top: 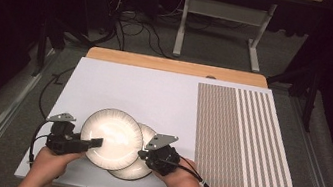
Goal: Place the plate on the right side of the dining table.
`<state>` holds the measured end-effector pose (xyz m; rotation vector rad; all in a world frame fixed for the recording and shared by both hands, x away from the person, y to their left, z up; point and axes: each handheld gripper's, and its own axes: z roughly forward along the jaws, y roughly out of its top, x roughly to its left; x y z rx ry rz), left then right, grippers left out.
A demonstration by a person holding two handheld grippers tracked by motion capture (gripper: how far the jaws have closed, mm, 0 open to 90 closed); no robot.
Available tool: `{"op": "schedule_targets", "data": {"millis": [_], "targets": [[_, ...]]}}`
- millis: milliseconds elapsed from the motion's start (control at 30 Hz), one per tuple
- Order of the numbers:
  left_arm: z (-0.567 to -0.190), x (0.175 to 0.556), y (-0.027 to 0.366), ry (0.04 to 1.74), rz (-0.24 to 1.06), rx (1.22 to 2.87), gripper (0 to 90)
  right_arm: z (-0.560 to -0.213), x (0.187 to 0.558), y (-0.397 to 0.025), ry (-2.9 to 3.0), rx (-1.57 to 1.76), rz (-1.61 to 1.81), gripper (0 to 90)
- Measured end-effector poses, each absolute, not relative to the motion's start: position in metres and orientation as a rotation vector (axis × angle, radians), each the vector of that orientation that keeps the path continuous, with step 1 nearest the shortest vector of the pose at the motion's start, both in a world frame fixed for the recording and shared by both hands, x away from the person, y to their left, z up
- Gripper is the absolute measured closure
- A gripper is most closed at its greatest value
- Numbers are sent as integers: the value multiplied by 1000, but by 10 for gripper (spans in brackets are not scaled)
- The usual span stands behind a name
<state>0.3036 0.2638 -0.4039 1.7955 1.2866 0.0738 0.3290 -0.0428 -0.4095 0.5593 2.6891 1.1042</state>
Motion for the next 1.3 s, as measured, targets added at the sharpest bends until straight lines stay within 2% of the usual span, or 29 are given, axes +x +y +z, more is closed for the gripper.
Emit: {"op": "schedule_targets", "data": {"millis": [133,267,633,833,1300], "targets": [[-403,304,264,1299,65,1781,556,-409,329,-43,2693,566,1100,900],[-400,303,264,1296,72,1758,620,-408,329,-44,2684,573,1101,900],[-402,304,270,1307,36,1704,670,-407,328,-46,2676,567,1104,900],[-405,302,276,1292,7,1612,722,-403,326,-53,2650,583,1137,900],[-399,297,274,1228,52,1582,772,-394,324,-74,2592,637,1174,900]]}}
